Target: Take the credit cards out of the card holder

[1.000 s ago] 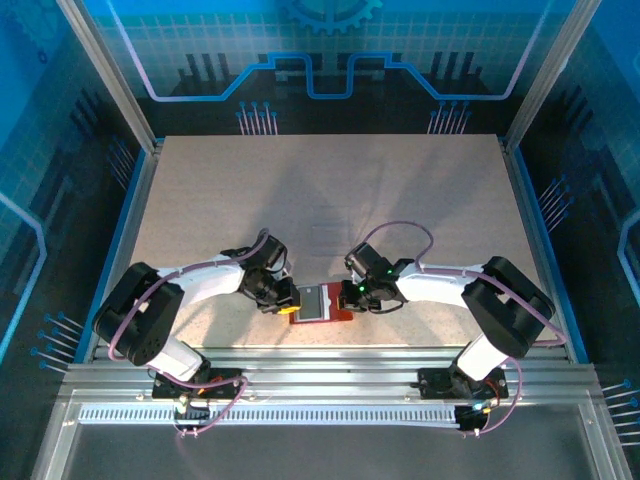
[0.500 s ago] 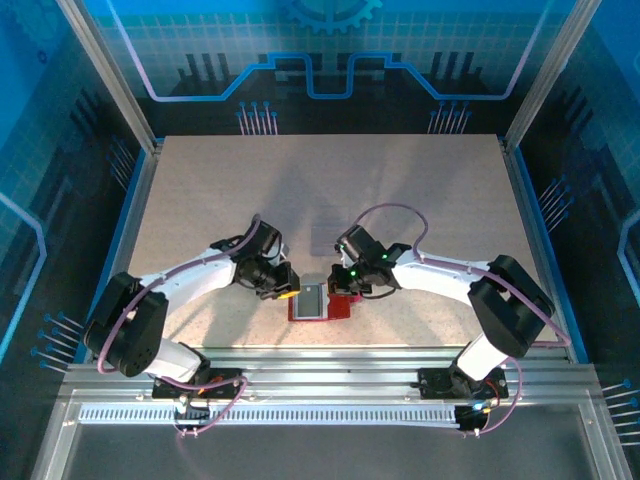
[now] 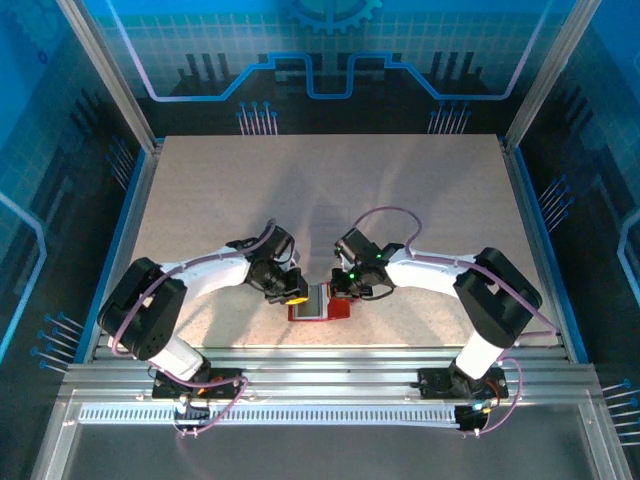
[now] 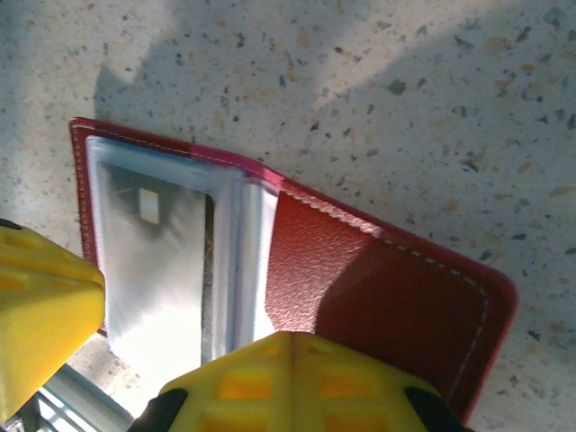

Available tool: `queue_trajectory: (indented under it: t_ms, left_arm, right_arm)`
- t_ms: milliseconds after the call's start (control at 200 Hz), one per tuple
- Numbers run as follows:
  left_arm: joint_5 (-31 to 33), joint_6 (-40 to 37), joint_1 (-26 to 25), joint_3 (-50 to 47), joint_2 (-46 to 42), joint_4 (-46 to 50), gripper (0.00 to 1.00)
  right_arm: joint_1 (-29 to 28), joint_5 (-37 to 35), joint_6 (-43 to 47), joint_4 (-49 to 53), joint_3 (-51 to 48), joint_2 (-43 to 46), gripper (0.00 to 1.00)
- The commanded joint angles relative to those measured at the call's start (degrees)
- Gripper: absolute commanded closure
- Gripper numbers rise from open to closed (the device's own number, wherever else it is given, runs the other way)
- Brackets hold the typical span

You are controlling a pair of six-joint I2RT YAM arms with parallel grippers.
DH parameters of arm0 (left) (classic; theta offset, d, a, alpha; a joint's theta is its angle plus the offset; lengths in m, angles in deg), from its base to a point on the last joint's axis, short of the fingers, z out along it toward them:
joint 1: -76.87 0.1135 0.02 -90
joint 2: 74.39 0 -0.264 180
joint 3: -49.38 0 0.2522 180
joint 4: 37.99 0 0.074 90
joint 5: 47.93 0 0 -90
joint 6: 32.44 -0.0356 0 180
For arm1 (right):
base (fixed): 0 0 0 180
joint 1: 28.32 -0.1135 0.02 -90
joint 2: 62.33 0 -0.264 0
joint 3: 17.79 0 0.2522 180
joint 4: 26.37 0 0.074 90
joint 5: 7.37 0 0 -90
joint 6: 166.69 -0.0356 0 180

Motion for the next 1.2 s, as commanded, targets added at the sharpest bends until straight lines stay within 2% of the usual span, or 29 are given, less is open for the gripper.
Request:
queue_trajectory:
  t_ms: [0, 185, 360, 640, 790, 925, 1191]
  left_arm:
    - [-1.2, -0.3, -0.1, -1.2, 1.5, -1.5, 0.85]
    - [0.0, -0.3, -0.1, -2.4, 1.9, -1.7, 0.86]
    - [0.6, -0.3, 0.0, -2.9, 1.7, -1.3, 0.86]
    - [0.5, -0.3, 0.0, -2.6, 0.3, -0.9, 0.86]
    - [0.9, -0.3, 0.1, -2.6, 0.3, -0.8, 0.85]
    - [1.3, -0.2, 0.2, -2.8, 0.4, -0.8, 0.84]
    - [1.0, 0.4, 0.3, -2.7, -0.9, -0.9, 0.84]
  right_arm:
    - [0.4, -2.2, 1.3, 1.6, 0.0, -1.4, 1.0]
    - [0.0, -4.0, 1.3, 1.3, -1.1, -4.0, 1.0]
    - [-1.4, -5.8, 2.1, 5.5, 1.4, -6.9, 1.0]
    - [-3.3, -5.3, 2.2, 8.9, 5.9, -2.0, 1.0]
    - [-3.6, -3.8, 0.4, 10.1, 4.5, 1.2, 0.99]
    - [-3.8, -6.4, -0.6, 12.8, 2.9, 3.5, 0.99]
    - [-4.0, -7.6, -0.7, 10.3, -0.1, -0.3, 1.0]
